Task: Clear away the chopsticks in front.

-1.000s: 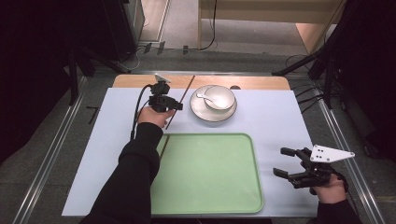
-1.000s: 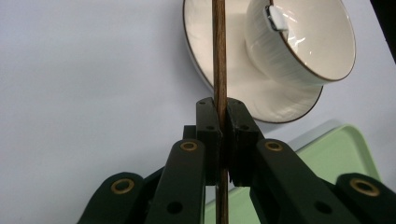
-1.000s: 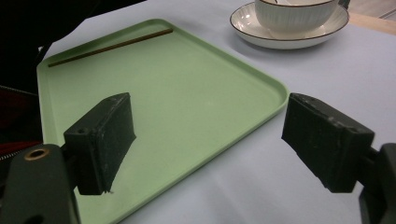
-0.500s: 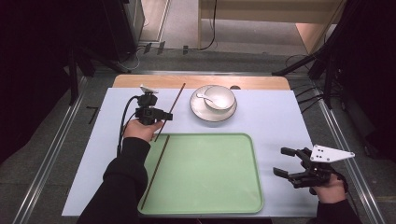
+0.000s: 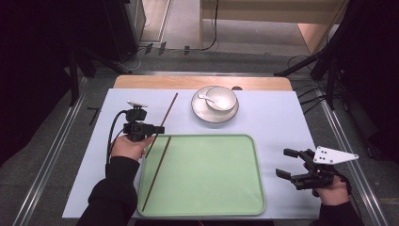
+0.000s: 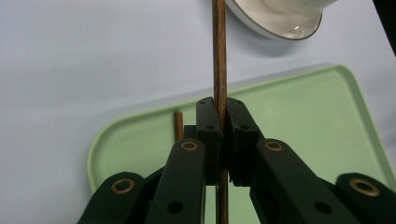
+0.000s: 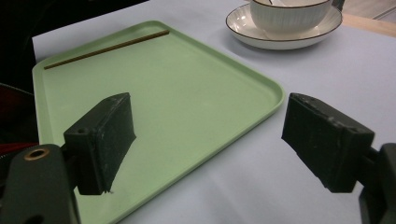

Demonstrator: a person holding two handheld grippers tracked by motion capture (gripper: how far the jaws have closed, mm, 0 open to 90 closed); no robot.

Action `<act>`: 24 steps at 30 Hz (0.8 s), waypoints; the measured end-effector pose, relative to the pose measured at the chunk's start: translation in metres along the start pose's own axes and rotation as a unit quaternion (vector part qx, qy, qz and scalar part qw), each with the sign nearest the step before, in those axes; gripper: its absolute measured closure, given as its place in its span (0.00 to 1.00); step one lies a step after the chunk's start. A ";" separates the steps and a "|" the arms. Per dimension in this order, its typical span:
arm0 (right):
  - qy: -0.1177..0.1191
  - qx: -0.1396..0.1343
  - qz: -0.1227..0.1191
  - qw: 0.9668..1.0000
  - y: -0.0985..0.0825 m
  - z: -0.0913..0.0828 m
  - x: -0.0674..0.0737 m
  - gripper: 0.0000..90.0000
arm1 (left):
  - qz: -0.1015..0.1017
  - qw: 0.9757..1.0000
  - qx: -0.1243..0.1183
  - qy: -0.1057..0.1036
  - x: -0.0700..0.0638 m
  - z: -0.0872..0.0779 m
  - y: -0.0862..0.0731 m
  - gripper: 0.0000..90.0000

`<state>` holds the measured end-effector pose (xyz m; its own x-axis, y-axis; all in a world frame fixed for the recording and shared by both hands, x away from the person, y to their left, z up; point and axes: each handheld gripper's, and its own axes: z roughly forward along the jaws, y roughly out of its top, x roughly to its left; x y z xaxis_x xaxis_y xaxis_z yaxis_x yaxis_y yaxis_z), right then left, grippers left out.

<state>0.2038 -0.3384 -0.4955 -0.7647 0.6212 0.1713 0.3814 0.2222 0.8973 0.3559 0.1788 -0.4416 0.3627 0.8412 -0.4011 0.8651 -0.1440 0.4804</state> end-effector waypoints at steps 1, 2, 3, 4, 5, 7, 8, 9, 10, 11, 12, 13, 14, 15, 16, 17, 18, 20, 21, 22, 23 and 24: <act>0.000 -0.001 0.000 1.000 0.000 0.000 0.000 0.19 | -0.004 1.000 -0.001 0.000 0.000 0.000 -0.004 0.96; -0.001 -0.001 0.000 1.000 0.000 0.000 0.000 0.19 | -0.006 1.000 -0.003 -0.002 0.001 -0.001 -0.008 0.96; -0.001 -0.001 0.000 1.000 0.000 0.000 0.000 0.19 | -0.010 1.000 -0.005 -0.002 0.001 -0.001 -0.013 0.96; -0.002 -0.001 0.001 1.000 0.000 0.000 0.000 0.19 | -0.006 1.000 -0.003 0.001 0.001 -0.001 -0.017 0.96; -0.001 -0.002 0.000 1.000 0.000 -0.001 0.001 0.19 | -0.004 1.000 -0.001 0.001 0.000 -0.002 -0.022 0.96; -0.003 -0.004 -0.001 1.000 0.000 -0.001 0.001 0.19 | -0.001 1.000 -0.001 0.003 -0.001 -0.002 -0.030 0.96; -0.003 -0.004 -0.001 1.000 0.000 -0.001 0.001 0.19 | 0.003 1.000 -0.001 0.005 -0.002 -0.003 -0.034 0.96; -0.003 -0.004 -0.001 1.000 0.000 -0.001 0.001 0.19 | 0.004 1.000 -0.001 0.006 -0.003 -0.003 -0.037 0.96; -0.001 -0.005 0.000 1.000 0.000 -0.001 0.001 0.19 | 0.001 1.000 -0.003 0.003 -0.003 -0.003 -0.041 0.96; 0.001 -0.006 0.002 1.000 0.001 -0.001 0.001 0.19 | 0.005 1.000 -0.003 0.002 -0.004 -0.003 -0.044 0.96; 0.002 -0.006 0.001 1.000 0.001 -0.001 0.002 0.19 | 0.005 1.000 -0.002 0.001 -0.005 -0.002 -0.048 0.96; 0.003 -0.005 -0.002 1.000 0.001 0.000 0.002 0.19 | 0.007 1.000 -0.003 0.003 -0.006 -0.002 -0.052 0.96; 0.003 -0.004 -0.003 1.000 0.001 0.001 0.002 0.19 | 0.009 1.000 -0.003 0.004 -0.007 -0.001 -0.055 0.96; 0.003 -0.003 -0.005 1.000 0.001 0.001 0.003 0.19 | 0.007 1.000 -0.003 0.002 -0.007 -0.001 -0.058 0.96; 0.003 -0.003 -0.005 1.000 0.001 0.001 0.003 0.19 | 0.006 1.000 -0.001 0.000 -0.007 0.001 -0.061 0.96; 0.002 -0.003 -0.007 1.000 0.002 0.002 0.003 0.19 | 0.005 1.000 0.000 0.000 -0.007 0.002 -0.065 0.96; 0.002 -0.004 -0.007 1.000 0.002 0.002 0.002 0.19 | 0.005 1.000 0.004 -0.001 -0.006 0.003 -0.068 0.96; 0.001 -0.003 -0.007 1.000 0.002 0.002 0.002 0.19 | 0.002 1.000 0.011 -0.003 -0.005 0.005 -0.073 0.96; 0.001 -0.002 -0.007 1.000 0.002 0.002 0.001 0.19 | 0.002 1.000 0.013 -0.001 -0.006 0.007 -0.076 0.96; 0.001 -0.002 -0.007 1.000 0.002 0.003 0.001 0.19 | 0.003 1.000 0.016 -0.001 -0.006 0.008 -0.078 0.96; 0.001 -0.002 -0.008 1.000 0.002 0.003 0.001 0.19 | 0.004 1.000 0.017 -0.001 -0.007 0.009 -0.081 0.96; 0.002 -0.001 -0.008 1.000 0.002 0.003 0.001 0.19 | 0.002 1.000 0.017 -0.003 -0.007 0.009 -0.083 0.96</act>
<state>0.2050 -0.3349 -0.4945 -0.7726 0.6147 0.1591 0.3684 0.2298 0.9008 0.2846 0.1798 -0.4855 0.3677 0.8378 -0.4035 0.8753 -0.1654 0.4544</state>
